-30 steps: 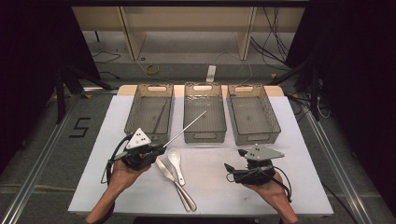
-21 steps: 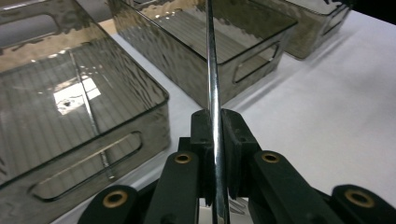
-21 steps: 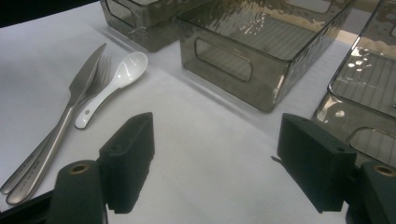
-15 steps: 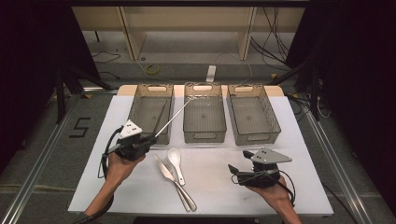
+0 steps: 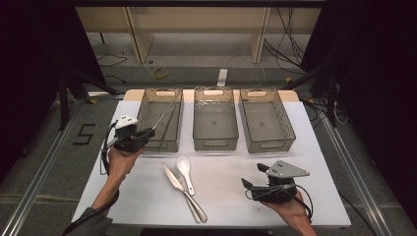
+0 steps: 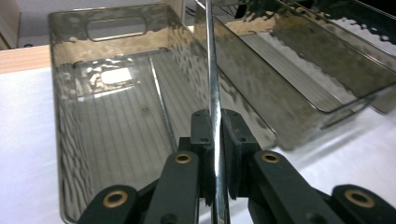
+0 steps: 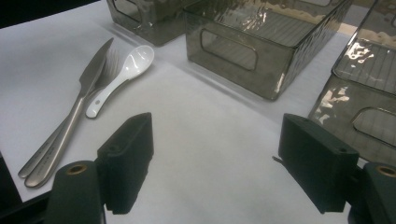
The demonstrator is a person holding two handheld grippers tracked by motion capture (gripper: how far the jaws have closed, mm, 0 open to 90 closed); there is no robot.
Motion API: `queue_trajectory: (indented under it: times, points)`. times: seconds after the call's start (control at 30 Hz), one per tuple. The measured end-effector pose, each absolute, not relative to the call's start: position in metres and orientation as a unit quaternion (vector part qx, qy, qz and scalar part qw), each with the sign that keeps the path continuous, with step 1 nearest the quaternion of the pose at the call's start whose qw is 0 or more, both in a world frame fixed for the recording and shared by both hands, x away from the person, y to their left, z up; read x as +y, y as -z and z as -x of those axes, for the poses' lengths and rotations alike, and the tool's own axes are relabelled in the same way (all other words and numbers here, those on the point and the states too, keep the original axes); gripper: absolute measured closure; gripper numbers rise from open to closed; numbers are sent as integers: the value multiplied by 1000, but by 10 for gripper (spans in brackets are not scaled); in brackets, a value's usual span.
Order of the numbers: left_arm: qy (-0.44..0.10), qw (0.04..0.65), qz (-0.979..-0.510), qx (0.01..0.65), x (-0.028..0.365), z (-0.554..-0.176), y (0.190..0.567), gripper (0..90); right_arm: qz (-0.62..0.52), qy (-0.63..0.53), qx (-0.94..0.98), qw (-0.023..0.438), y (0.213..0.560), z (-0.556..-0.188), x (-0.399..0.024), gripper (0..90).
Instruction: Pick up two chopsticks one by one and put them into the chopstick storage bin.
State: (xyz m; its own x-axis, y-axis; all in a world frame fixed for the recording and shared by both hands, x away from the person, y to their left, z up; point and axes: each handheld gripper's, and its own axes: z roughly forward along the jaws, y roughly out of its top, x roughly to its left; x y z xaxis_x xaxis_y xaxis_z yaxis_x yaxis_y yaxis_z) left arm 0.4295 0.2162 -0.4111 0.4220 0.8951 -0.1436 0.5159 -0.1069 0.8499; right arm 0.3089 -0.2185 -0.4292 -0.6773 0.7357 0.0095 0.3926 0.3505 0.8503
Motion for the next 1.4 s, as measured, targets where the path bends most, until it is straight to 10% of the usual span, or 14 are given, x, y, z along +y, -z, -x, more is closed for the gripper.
queue_trajectory:
  times: [1.4]
  points:
    - [-206, 390, -703, 558, 225, -478, 435, 829, -338, -449, 810, 169, 433, -294, -216, 248]
